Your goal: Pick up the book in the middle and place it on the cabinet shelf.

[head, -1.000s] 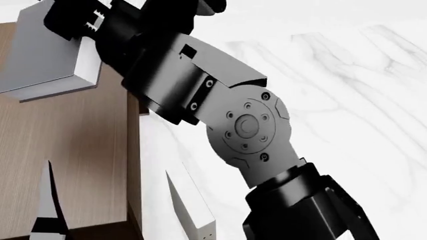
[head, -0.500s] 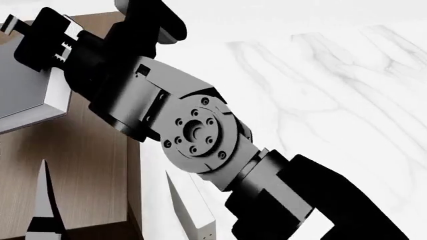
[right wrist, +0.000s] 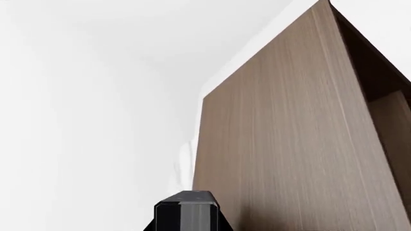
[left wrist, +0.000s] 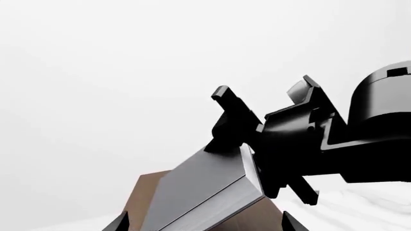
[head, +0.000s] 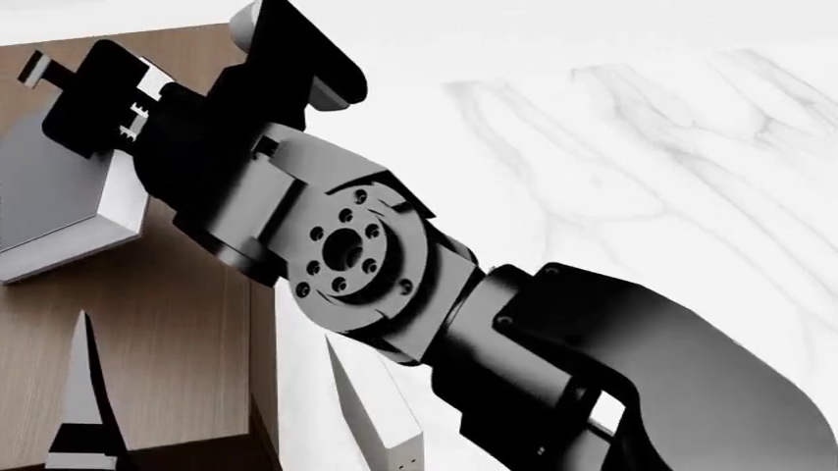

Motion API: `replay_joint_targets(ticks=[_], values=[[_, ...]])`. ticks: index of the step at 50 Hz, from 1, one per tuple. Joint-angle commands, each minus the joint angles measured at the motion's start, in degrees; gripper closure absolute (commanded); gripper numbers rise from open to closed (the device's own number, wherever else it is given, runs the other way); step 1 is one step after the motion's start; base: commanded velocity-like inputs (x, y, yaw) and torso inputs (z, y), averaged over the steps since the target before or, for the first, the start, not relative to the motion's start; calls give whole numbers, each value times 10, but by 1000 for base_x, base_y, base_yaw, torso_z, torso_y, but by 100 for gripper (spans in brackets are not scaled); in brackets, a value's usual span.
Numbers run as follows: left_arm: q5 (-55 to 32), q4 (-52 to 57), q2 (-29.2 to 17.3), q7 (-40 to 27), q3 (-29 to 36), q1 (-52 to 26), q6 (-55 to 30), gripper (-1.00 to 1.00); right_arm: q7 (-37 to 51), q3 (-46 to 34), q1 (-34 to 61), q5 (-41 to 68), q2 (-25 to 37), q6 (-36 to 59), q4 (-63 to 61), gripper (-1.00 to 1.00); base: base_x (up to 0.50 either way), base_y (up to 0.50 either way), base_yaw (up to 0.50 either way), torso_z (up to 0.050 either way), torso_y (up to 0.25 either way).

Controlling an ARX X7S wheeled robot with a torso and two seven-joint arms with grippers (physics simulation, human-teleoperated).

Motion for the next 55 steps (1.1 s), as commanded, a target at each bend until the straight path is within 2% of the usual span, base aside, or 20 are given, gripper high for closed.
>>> replay_joint_targets(ticks=[1,15,16,34,55], values=[[-24,7,9,26,-17,3,13,-100,-22,-42,20,19,-10,-26,-1,100,0,0,0,0,0],[-38,10,-3,9,-13,-1,11,-100,-13,-46,16,43,-10,-36,11,100,0,0,0,0,0],[-39,10,-5,7,-13,-2,11,-100,-13,-46,16,43,-9,-36,11,-100,0,0,-3,0,0],[-46,3,-19,-12,3,-4,17,-100,-13,-36,17,39,16,-50,-13,-100,0,0,0,0,1],[-41,-3,-27,-23,18,-9,16,-100,10,-24,3,23,116,-90,-91,-100,0,0,0,0,0]])
